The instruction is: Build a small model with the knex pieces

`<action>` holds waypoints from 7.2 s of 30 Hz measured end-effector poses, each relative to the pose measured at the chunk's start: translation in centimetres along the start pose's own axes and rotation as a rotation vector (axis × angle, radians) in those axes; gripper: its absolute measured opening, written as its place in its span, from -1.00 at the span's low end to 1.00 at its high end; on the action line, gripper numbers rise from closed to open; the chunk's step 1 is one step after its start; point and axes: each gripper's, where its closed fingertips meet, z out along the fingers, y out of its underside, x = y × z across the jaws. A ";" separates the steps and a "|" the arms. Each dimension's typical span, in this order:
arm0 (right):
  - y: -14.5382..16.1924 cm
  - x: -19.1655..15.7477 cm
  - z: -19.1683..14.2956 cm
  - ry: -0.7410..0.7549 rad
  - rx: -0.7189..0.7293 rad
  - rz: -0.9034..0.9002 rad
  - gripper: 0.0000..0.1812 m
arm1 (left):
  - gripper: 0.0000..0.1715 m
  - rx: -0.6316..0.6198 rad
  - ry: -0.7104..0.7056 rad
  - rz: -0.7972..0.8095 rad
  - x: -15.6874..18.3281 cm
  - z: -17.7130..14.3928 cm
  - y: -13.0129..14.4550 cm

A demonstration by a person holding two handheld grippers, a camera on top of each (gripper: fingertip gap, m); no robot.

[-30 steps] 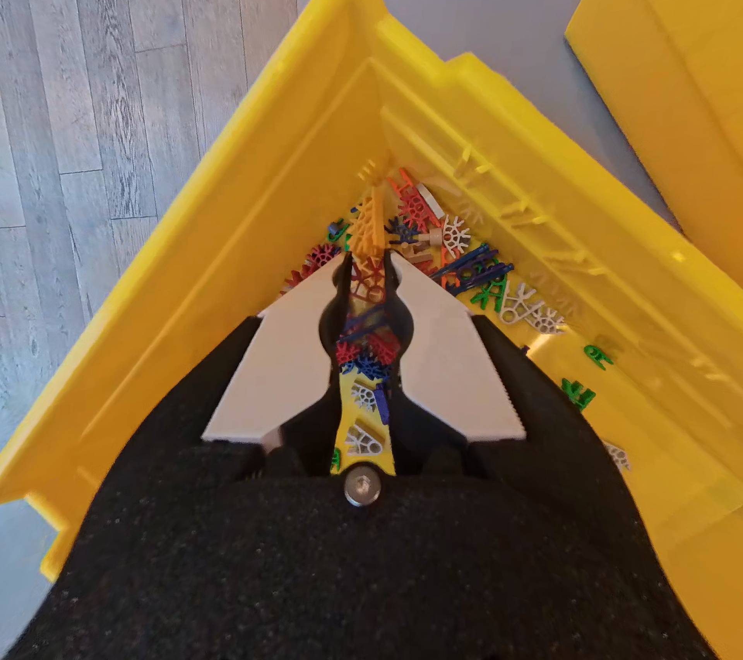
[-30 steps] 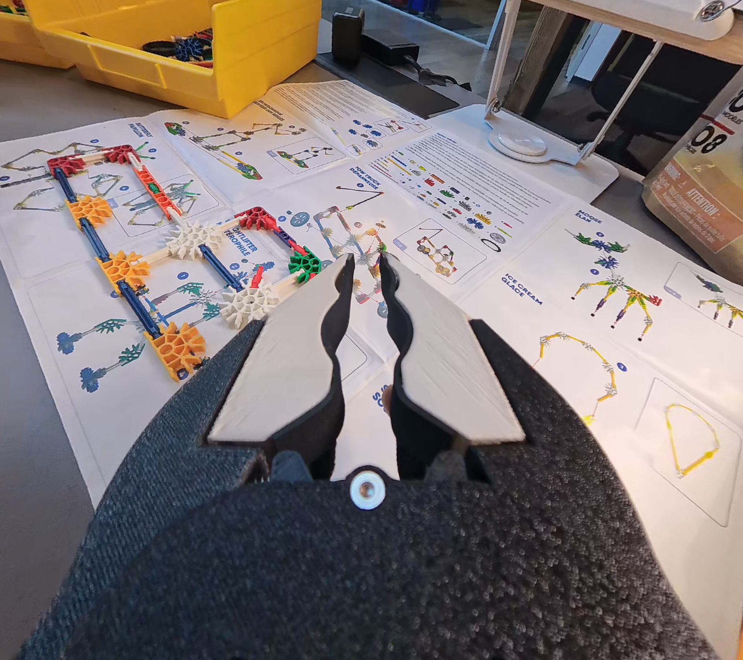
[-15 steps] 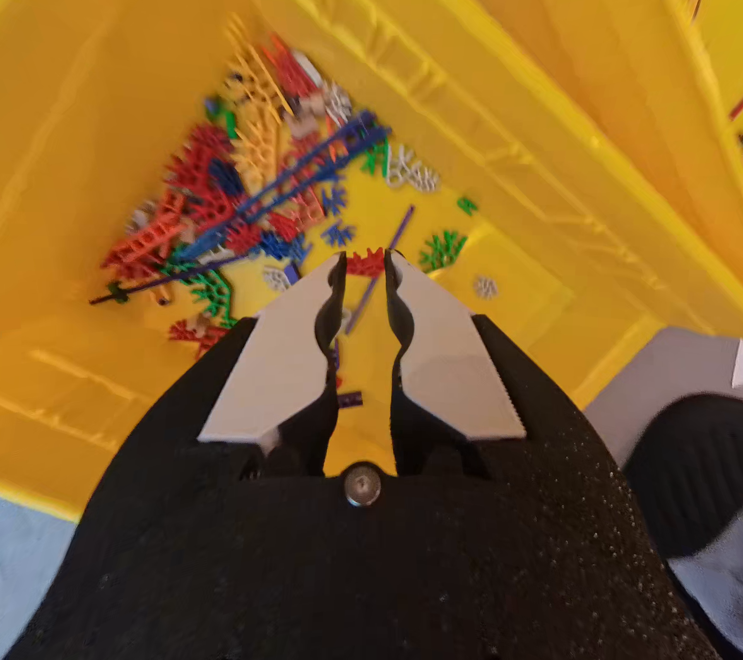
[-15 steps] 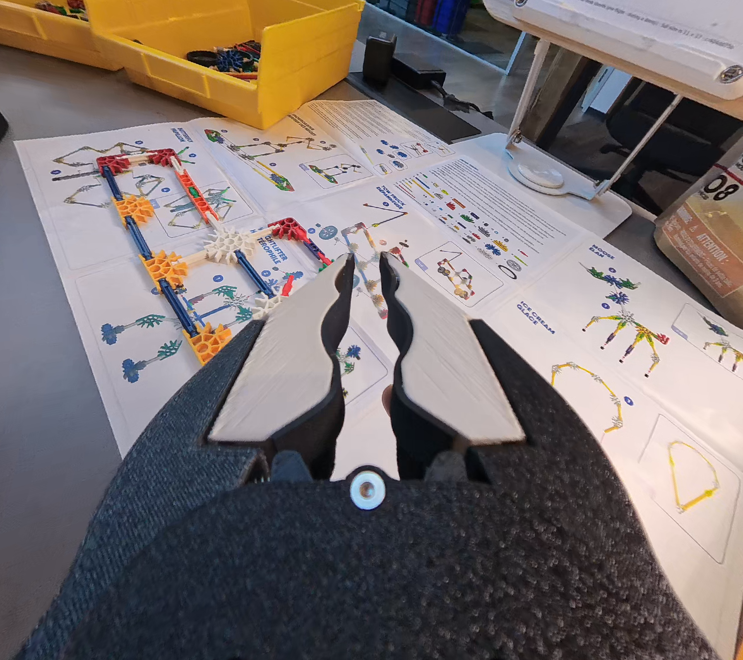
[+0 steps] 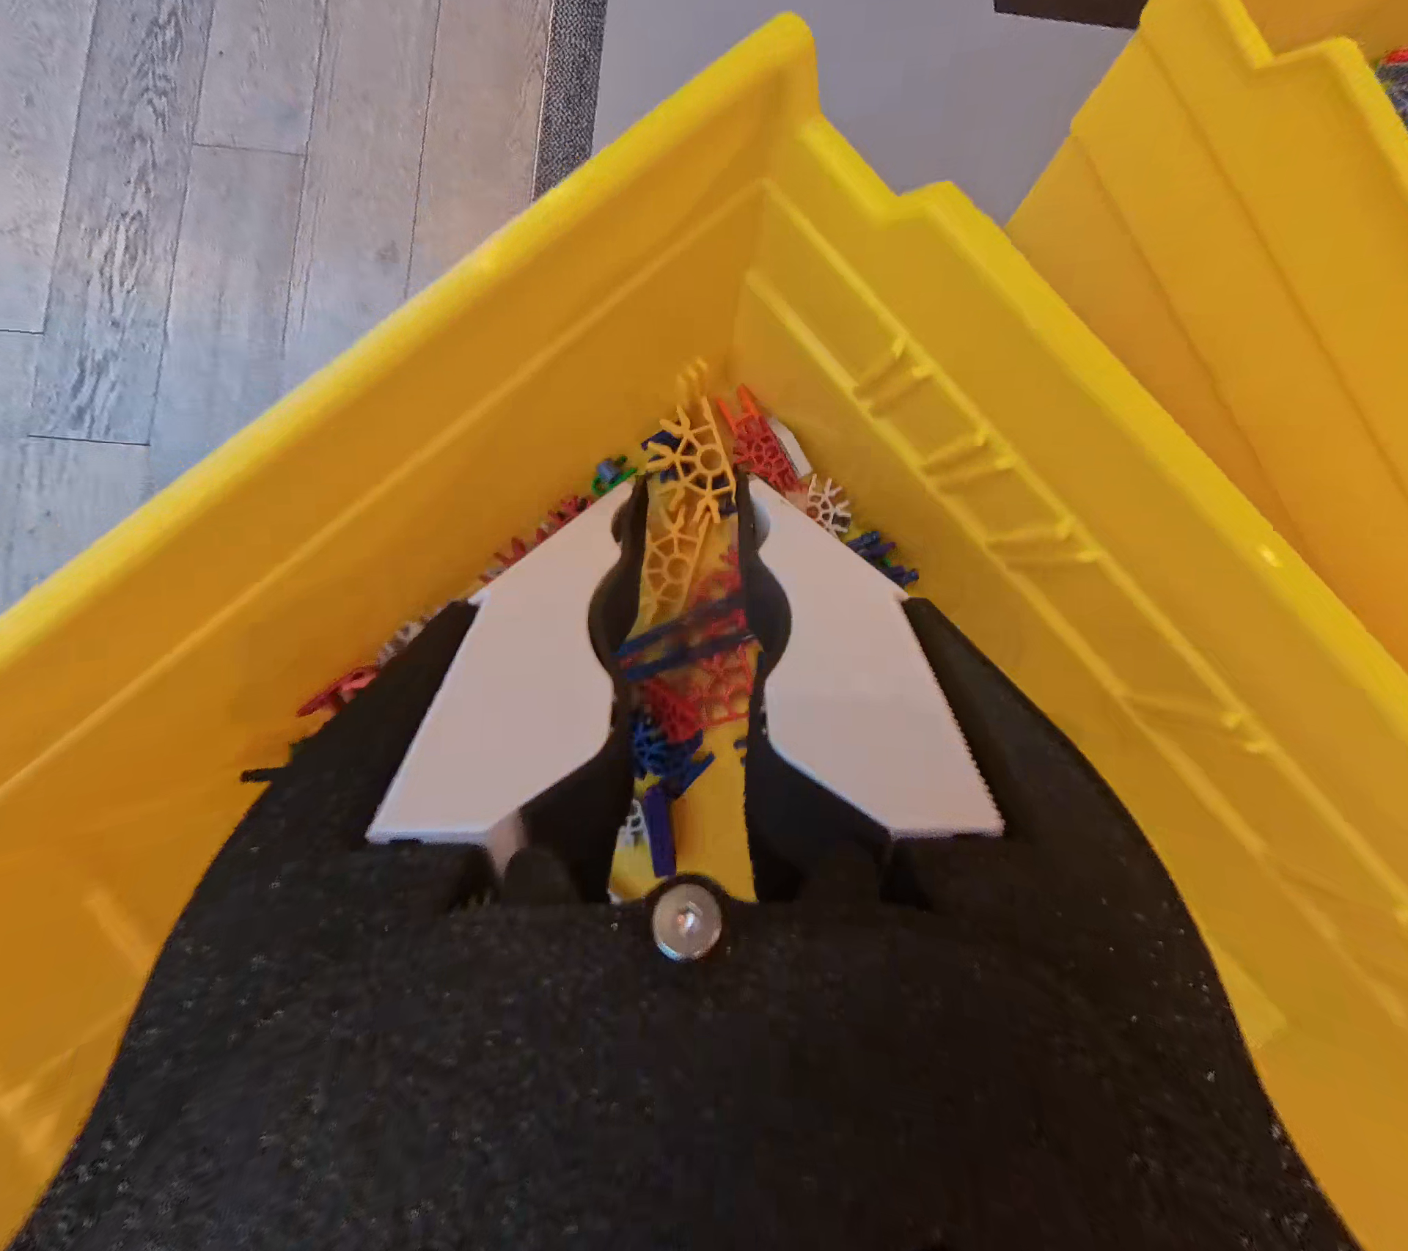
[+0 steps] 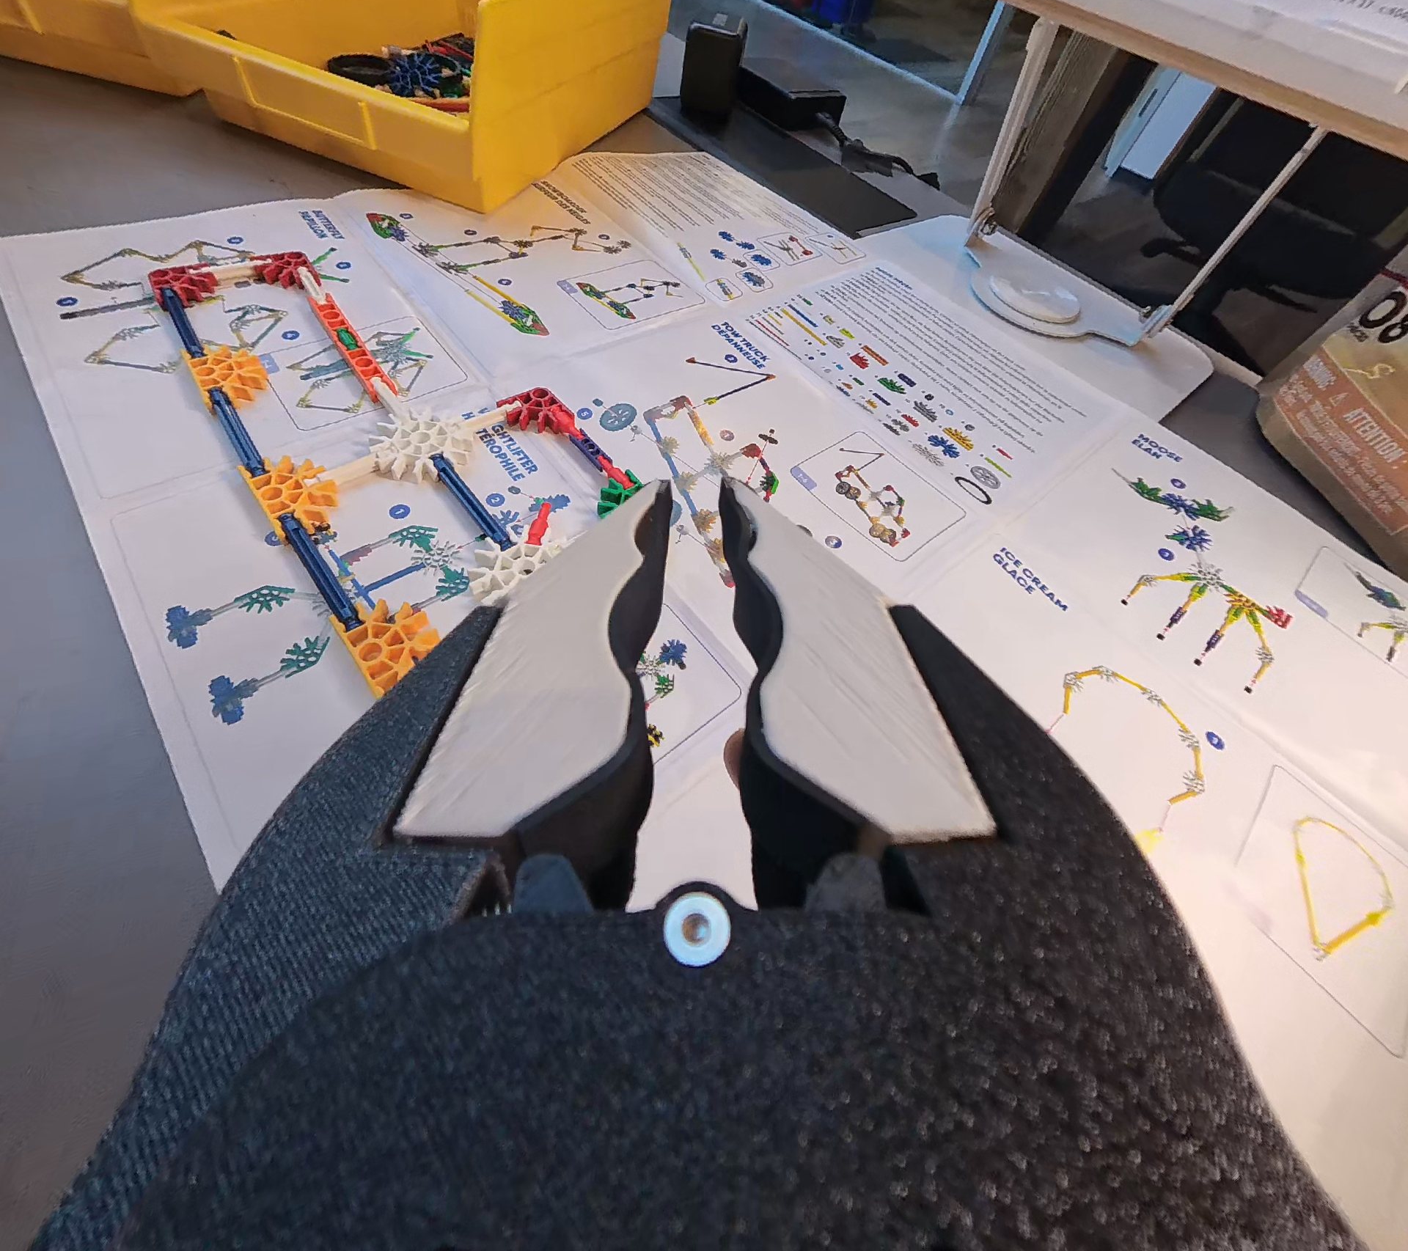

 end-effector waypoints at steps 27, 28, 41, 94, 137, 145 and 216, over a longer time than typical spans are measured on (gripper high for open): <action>-0.8 -0.5 -0.3 -0.007 0.021 -0.030 -0.87 | -0.81 -0.032 -0.028 -0.019 -0.3 -0.1 0.9; -0.8 -0.5 -0.3 -0.006 0.019 -0.031 -0.87 | -0.80 -0.041 -0.046 -0.011 -0.4 0.3 1.0; -0.1 -0.7 0.0 -0.012 -0.007 -0.032 -0.87 | -0.83 -0.137 -0.061 0.086 0.1 1.4 1.6; -3.5 -10.5 -2.0 -0.497 0.192 -0.050 -0.91 | -0.95 -0.043 1.675 0.457 58.2 -19.2 18.8; 1.2 -10.5 -1.6 -0.391 -0.074 -0.490 -0.74 | -0.96 -0.265 1.472 0.656 59.6 -16.2 22.4; 2.0 -7.8 -1.3 -0.331 -0.144 -0.364 -0.75 | -0.89 -0.149 1.358 0.678 59.1 -14.4 20.8; 6.1 -4.4 -0.2 -0.531 -0.688 -0.346 -0.98 | -0.95 0.106 0.983 1.177 55.4 -8.7 20.1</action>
